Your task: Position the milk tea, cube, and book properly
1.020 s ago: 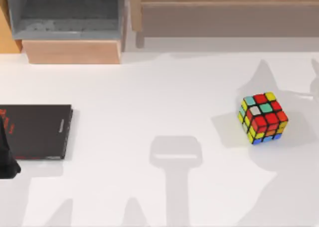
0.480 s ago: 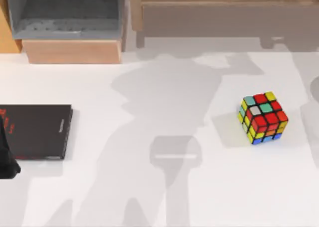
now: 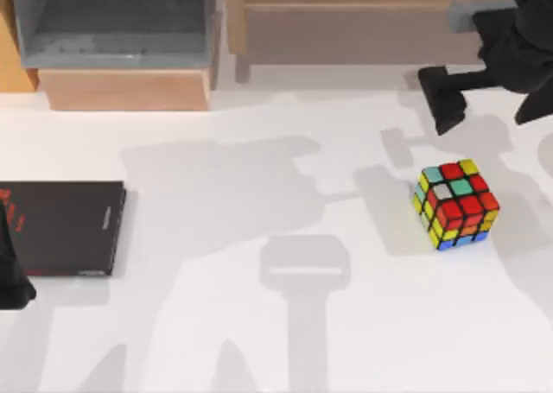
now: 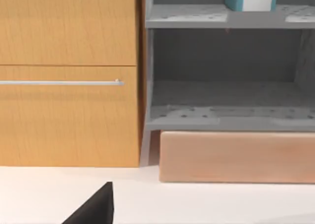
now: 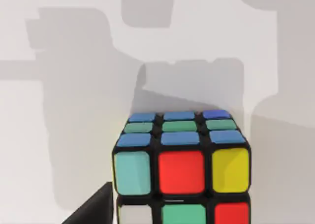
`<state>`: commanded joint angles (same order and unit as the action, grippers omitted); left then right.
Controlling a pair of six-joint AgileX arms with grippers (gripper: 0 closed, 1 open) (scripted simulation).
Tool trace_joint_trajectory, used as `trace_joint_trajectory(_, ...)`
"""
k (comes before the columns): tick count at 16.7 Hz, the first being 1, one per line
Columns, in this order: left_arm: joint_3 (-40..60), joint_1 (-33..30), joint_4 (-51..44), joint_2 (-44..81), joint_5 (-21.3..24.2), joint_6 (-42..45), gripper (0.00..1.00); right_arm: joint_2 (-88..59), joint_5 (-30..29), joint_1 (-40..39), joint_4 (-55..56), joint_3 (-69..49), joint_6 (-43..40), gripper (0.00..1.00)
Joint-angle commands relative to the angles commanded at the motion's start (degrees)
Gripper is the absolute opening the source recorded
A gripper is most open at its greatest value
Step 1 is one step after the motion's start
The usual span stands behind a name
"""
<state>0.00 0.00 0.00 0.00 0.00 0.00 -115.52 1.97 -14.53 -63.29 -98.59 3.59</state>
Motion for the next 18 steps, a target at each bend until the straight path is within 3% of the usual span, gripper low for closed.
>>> trace_joint_trajectory(4, 0.0, 0.0, 0.0, 0.0, 0.0, 0.0, 1.0, -1.61, -1.94, -4.06, -7.55, 0.11, 0.86, 1.0)
trace_joint_trajectory(10, 0.0, 0.0, 0.0, 0.0, 0.0, 0.0, 1.0, -1.55, -1.95, -4.07, -7.7, 0.29, 0.86, 1.0)
trace_joint_trajectory(18, 0.0, 0.0, 0.0, 0.0, 0.0, 0.0, 1.0, -4.18, -2.07, -4.37, 3.73, 9.29, 1.02, 1.0)
